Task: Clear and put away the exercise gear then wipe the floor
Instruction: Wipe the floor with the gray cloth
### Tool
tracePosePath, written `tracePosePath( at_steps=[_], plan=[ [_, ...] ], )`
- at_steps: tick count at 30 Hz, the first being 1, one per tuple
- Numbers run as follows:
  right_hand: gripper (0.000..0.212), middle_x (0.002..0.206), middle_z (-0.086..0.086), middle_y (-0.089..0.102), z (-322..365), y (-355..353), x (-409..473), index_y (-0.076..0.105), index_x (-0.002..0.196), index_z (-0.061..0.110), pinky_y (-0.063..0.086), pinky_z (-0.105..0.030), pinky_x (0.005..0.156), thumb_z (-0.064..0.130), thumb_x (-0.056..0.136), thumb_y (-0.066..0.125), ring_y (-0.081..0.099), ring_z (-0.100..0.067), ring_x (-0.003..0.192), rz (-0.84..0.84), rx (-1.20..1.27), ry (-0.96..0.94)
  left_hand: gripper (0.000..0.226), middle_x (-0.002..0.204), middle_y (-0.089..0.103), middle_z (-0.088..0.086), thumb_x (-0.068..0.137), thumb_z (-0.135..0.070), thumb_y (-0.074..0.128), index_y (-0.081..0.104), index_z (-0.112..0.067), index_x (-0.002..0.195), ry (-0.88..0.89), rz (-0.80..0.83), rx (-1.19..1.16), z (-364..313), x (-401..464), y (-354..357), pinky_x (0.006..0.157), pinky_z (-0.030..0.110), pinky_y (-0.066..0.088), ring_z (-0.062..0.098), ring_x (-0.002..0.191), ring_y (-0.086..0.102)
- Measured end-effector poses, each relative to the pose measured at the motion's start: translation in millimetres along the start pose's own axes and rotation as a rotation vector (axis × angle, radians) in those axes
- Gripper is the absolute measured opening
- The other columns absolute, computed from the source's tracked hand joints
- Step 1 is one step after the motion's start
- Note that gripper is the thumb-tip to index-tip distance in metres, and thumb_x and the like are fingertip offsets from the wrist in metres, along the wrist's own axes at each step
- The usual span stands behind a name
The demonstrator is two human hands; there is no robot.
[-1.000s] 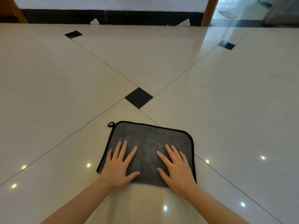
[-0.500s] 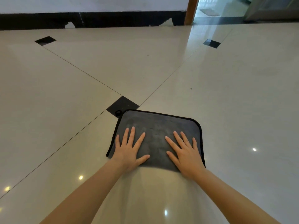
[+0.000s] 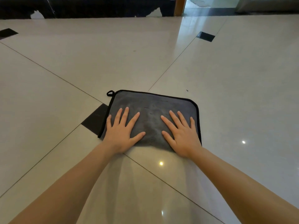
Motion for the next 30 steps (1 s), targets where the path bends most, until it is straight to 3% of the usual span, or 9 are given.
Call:
tracePosePath(
  at_steps=[15,21,30],
  plan=[
    [0.073,0.159,0.006,0.0,-25.8,-7.5,77.4,0.003,0.146,0.044,-0.005,-0.051,0.114,0.065,0.078,-0.008,-0.006,-0.019,0.146,-0.034,-0.012,0.014,0.092,0.157,-0.015,0.002,0.062,-0.079,-0.007,-0.01,-0.042,0.145,-0.027,-0.038,0.0,4.4,71.7,-13.3,0.113,0.048,-0.009,0.021,0.143,-0.017],
    [0.055,0.159,0.005,-0.001,-29.5,-11.7,95.7,0.003,0.147,0.042,-0.004,-0.051,0.115,0.058,0.095,0.012,-0.006,-0.019,0.146,-0.016,-0.024,0.033,0.073,0.157,-0.017,0.004,0.087,-0.071,0.018,-0.011,-0.04,0.146,-0.052,0.02,-0.008,1.9,87.0,-20.2,0.113,0.049,-0.009,0.023,0.143,-0.018],
    [0.056,0.159,0.004,-0.006,-25.6,-12.8,99.1,-0.002,0.147,0.04,-0.005,-0.051,0.114,0.055,0.096,0.013,-0.009,-0.021,0.145,0.033,-0.035,0.062,0.072,0.157,-0.018,0.003,0.087,-0.069,0.019,-0.011,-0.041,0.145,-0.087,0.052,-0.018,-0.1,86.2,-20.9,0.113,0.05,-0.008,0.024,0.143,-0.017]
  ],
)
Point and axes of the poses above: each hand's wrist, its own x-axis towards the middle knuckle, its own y-axis out of the palm, z = x × y, the point moved 3 cm from there along x, towards the middle knuckle
